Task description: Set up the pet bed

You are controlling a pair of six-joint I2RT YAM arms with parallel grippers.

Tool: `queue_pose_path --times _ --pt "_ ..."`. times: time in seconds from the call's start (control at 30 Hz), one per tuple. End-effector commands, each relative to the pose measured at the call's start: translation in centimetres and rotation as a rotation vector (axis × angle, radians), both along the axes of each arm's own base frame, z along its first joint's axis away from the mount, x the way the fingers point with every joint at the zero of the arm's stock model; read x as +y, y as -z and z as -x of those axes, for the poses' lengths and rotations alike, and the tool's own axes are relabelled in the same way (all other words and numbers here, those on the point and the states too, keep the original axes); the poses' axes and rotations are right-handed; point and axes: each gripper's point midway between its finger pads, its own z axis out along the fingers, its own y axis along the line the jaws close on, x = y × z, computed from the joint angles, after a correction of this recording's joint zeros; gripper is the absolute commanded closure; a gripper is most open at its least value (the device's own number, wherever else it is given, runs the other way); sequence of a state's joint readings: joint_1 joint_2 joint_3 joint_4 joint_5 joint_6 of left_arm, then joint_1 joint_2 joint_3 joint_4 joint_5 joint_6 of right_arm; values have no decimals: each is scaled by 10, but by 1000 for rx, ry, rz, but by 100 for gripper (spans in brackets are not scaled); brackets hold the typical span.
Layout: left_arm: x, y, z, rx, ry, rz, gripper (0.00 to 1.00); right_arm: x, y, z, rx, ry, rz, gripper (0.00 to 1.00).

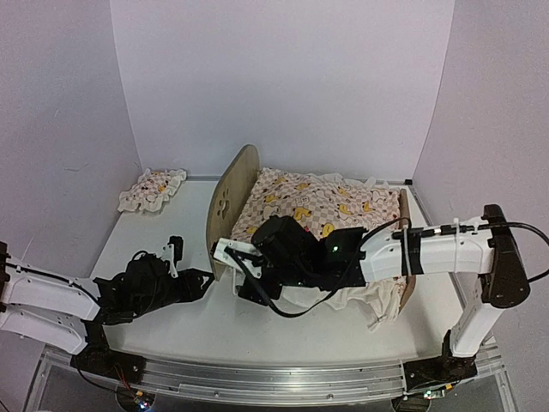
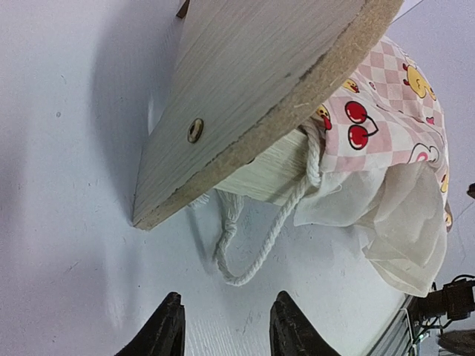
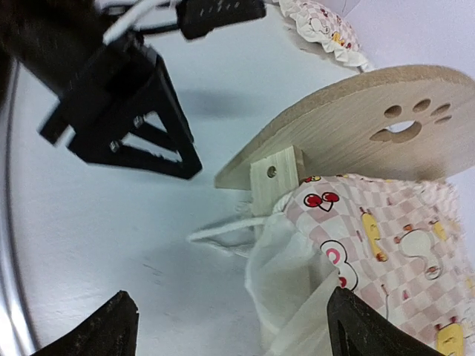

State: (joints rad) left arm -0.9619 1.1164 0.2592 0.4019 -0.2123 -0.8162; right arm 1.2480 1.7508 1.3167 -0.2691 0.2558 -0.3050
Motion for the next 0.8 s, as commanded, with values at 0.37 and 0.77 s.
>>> queue_pose_path --times 0.37,0.77 --pt "15 -29 1 -99 -8 91 58 -5 28 -62 -565 37 308 28" --pt "19 -28 1 -95 -12 101 57 -4 39 -65 -547 51 285 54"
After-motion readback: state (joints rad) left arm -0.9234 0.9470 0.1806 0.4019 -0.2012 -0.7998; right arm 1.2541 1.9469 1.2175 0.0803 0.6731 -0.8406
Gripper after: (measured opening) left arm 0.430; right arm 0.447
